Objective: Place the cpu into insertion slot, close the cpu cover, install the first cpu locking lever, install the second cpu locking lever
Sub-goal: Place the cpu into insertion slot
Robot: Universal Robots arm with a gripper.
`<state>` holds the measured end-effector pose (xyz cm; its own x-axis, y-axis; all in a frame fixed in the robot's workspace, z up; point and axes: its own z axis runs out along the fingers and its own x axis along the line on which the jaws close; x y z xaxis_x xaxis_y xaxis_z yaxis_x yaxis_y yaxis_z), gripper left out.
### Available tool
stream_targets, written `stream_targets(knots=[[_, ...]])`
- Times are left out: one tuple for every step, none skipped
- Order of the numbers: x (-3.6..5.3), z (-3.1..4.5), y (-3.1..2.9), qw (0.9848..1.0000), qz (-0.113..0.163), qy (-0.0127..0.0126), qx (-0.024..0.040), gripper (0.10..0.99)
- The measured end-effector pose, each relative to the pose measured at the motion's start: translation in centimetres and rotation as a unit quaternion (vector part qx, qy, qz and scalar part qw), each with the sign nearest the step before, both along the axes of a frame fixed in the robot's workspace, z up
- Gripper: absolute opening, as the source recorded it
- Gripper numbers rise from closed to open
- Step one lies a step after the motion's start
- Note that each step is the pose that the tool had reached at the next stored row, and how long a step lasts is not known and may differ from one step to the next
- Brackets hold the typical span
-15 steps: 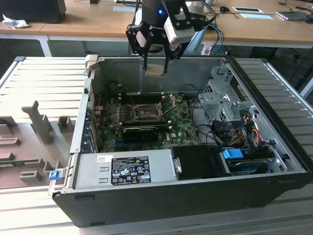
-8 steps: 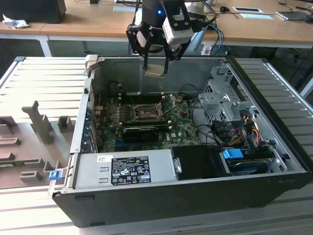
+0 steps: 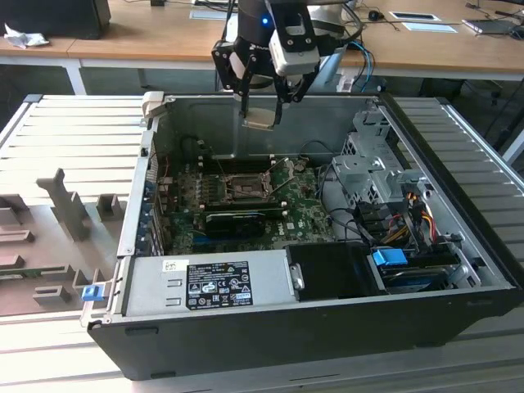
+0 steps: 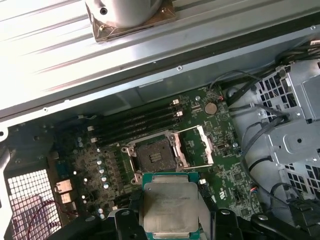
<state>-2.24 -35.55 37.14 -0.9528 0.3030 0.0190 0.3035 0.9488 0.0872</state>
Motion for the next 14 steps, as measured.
stream_targets(knots=[[0.00, -0.01, 0.00, 1.0000, -0.003, 0.0000, -0.0001, 0.529], [0.00, -0.02, 0.00, 1.0000, -0.006, 0.0000, -0.0001, 0.529], [0.00, -0.04, 0.00, 0.9999, -0.011, 0.0000, -0.0002, 0.529], [0.00, -0.05, 0.00, 0.9999, -0.014, 0.0000, -0.0003, 0.529], [0.00, -0.06, 0.00, 0.9999, -0.016, 0.0000, -0.0004, 0.529], [0.00, -0.08, 0.00, 0.9998, -0.022, 0.0000, -0.0004, 0.529], [0.00, -0.09, 0.00, 0.9997, -0.024, 0.0000, -0.0005, 0.529], [0.00, -0.10, 0.00, 0.9996, -0.027, 0.0001, -0.0005, 0.529], [0.00, -0.11, 0.00, 0.9995, -0.031, 0.0000, -0.0006, 0.529], [0.00, -0.13, 0.00, 0.9994, -0.036, 0.0000, -0.0006, 0.529], [0.00, -0.14, 0.00, 0.9992, -0.039, 0.0000, -0.0007, 0.529], [0.00, -0.15, 0.00, 0.9991, -0.042, 0.0000, -0.0007, 0.529], [0.00, -0.16, 0.00, 0.9990, -0.045, 0.0000, -0.0008, 0.529], [0.00, -0.17, 0.00, 0.9989, -0.047, 0.0000, -0.0008, 0.529]])
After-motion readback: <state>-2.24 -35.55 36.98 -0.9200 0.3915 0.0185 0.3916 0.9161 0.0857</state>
